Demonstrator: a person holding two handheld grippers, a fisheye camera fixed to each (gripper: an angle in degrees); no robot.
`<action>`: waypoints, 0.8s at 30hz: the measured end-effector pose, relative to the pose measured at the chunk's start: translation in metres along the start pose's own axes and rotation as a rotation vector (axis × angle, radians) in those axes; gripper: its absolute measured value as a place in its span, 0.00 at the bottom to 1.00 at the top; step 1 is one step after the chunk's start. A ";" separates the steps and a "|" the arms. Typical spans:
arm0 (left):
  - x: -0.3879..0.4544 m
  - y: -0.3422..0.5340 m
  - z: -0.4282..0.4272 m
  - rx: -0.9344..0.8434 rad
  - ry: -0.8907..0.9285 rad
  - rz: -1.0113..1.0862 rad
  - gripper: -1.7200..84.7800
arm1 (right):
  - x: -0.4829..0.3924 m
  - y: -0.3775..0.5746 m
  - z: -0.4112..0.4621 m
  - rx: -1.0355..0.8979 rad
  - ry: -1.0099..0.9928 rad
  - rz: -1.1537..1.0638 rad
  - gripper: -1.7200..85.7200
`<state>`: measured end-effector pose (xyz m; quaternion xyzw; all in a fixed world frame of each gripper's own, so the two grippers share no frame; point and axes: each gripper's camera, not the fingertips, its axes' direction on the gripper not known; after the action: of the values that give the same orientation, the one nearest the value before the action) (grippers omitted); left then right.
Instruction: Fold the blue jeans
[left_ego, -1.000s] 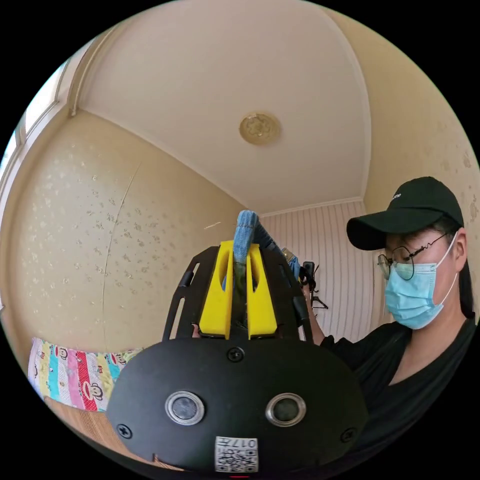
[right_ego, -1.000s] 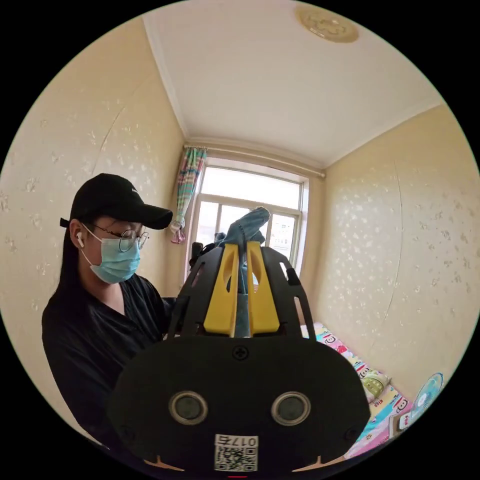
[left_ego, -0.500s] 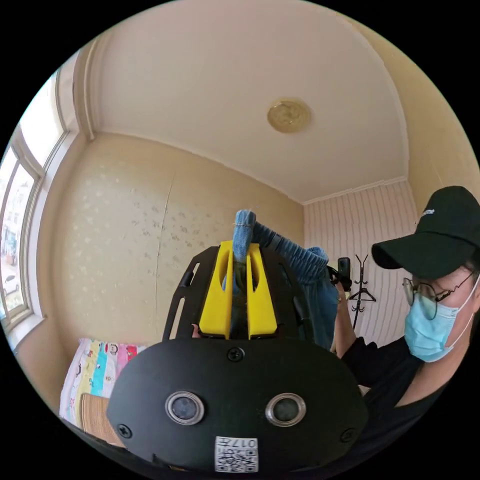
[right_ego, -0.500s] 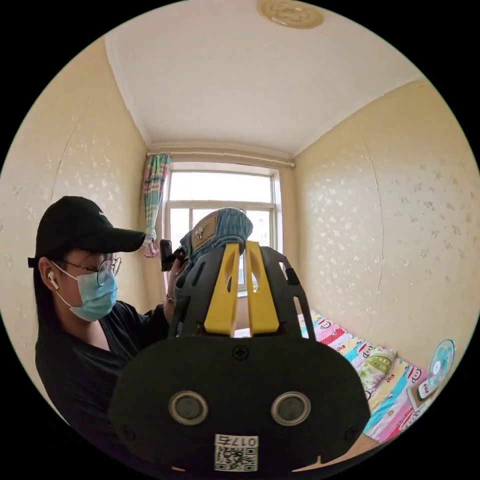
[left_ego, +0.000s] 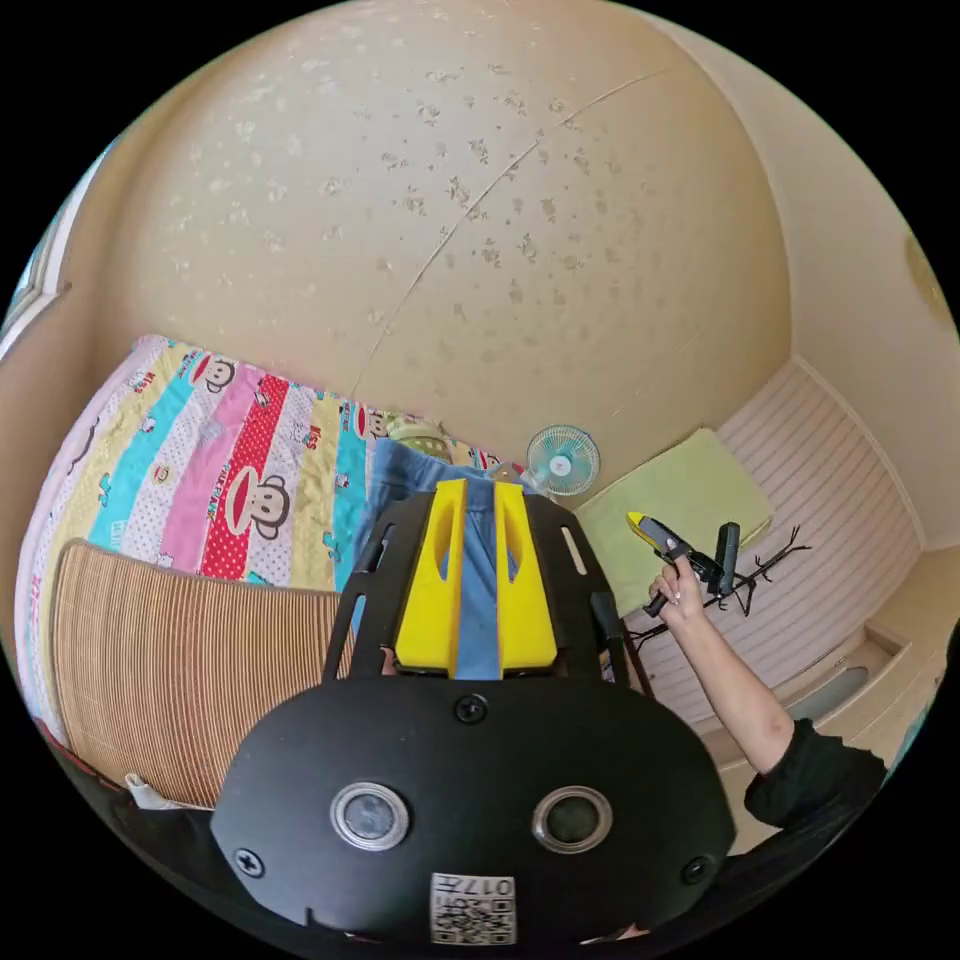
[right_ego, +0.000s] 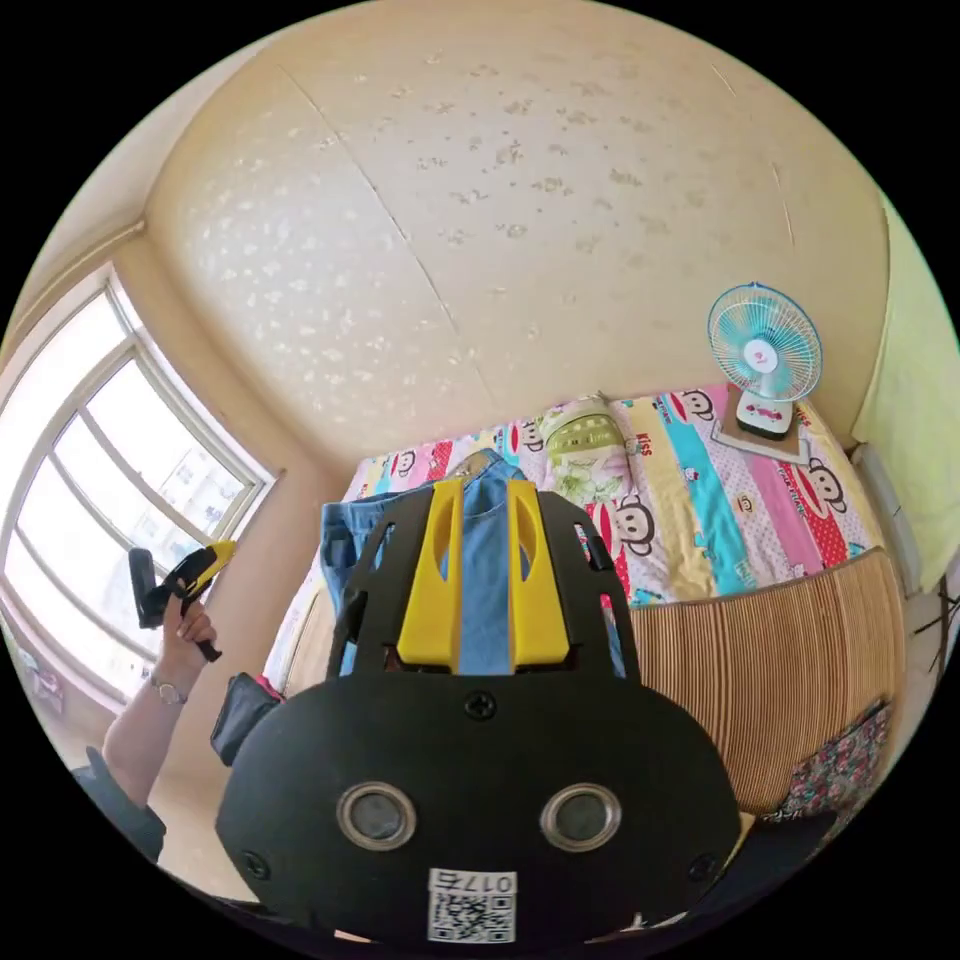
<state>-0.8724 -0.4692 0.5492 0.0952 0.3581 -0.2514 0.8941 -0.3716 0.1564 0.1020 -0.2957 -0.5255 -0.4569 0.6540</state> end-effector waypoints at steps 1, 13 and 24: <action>-0.038 0.034 0.025 -0.074 -0.018 -0.018 0.08 | 0.009 0.042 0.038 -0.119 0.000 -0.040 0.10; -0.205 0.503 0.034 -0.704 -0.109 -0.311 0.15 | -0.043 0.502 0.195 -0.953 -0.230 -0.185 0.12; -0.173 0.656 -0.045 -0.996 -0.336 -0.553 0.05 | -0.102 0.628 0.121 -1.267 -0.404 -0.364 0.07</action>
<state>-0.6662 0.1739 0.6296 -0.4738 0.2980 -0.2884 0.7769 0.1452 0.5464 0.0962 -0.6073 -0.3098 -0.7145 0.1570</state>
